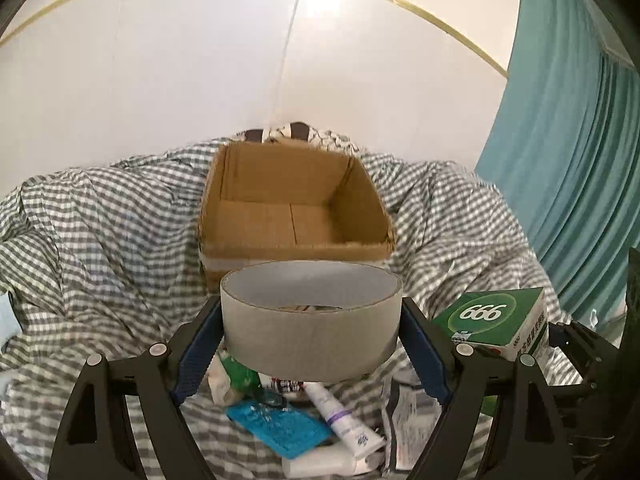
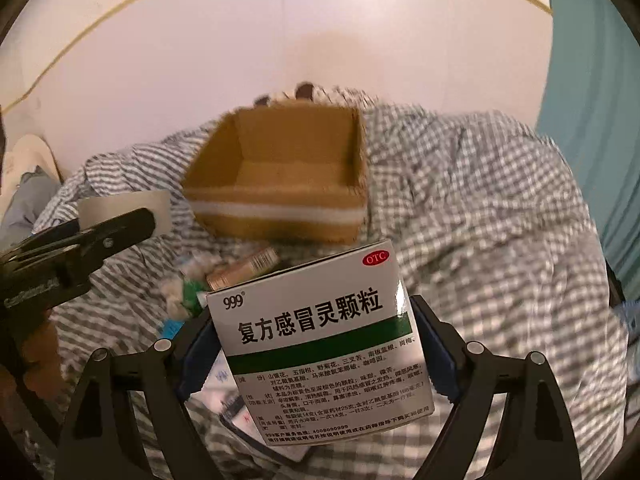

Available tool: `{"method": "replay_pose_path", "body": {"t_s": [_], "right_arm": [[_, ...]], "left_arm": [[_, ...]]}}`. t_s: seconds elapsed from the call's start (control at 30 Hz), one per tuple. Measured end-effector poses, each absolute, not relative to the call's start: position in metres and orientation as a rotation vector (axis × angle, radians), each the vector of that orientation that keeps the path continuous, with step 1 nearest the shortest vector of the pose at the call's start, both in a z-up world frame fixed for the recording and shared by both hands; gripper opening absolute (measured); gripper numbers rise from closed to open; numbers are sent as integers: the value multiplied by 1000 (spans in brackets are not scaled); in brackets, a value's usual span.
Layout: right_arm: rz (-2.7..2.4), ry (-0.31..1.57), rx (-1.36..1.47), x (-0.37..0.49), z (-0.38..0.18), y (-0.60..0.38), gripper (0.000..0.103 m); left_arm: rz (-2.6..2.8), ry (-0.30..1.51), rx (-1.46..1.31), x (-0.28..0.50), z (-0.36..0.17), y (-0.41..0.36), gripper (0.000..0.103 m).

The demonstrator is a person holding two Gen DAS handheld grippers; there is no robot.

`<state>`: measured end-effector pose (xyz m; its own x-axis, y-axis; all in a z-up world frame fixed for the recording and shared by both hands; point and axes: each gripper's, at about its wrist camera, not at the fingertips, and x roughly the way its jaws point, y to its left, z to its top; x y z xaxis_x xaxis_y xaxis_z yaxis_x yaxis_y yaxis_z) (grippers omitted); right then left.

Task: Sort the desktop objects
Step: 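Carry both items over the cardboard box and open both tools to drop them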

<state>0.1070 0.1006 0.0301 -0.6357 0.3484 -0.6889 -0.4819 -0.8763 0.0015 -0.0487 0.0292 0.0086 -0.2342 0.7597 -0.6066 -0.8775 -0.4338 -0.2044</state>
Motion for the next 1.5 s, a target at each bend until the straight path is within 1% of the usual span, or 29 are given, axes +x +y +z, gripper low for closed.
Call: {"method": "replay_pose_path", "body": {"t_s": [0.2, 0.37, 0.53, 0.7, 0.87, 0.93, 0.97, 1.03, 1.1, 1.3, 1.37, 1.5], "right_arm": [[2546, 212, -950, 84, 56, 103, 86], [2600, 141, -907, 47, 84, 110, 86], [2655, 168, -888, -6, 101, 139, 86], [2652, 265, -947, -69, 85, 184, 86], [2620, 378, -1034, -121, 49, 230, 86], [2606, 435, -1063, -135, 35, 248, 88], [2598, 451, -1074, -141, 29, 253, 88], [2596, 474, -1079, -145, 25, 261, 89], [2590, 470, -1058, -143, 27, 260, 99], [2610, 441, -1015, -129, 52, 254, 99], [2621, 421, -1001, -110, 67, 243, 99], [2627, 401, -1009, -68, 86, 223, 99]], "left_arm": [[1899, 244, -754, -62, 22, 42, 86], [1924, 243, -726, -83, 37, 63, 86], [1956, 263, -718, -115, 42, 101, 86], [1979, 327, -736, -149, 23, 150, 86], [1986, 379, -784, -178, -12, 198, 87], [1990, 396, -791, -184, -22, 209, 88], [1990, 410, -796, -187, -28, 214, 91], [2008, 438, -800, -189, -34, 221, 98], [2018, 452, -802, -190, -36, 224, 99], [2003, 452, -803, -177, -19, 202, 99], [2008, 450, -805, -168, -9, 182, 103], [1982, 483, -827, -148, -1, 142, 103]]}}
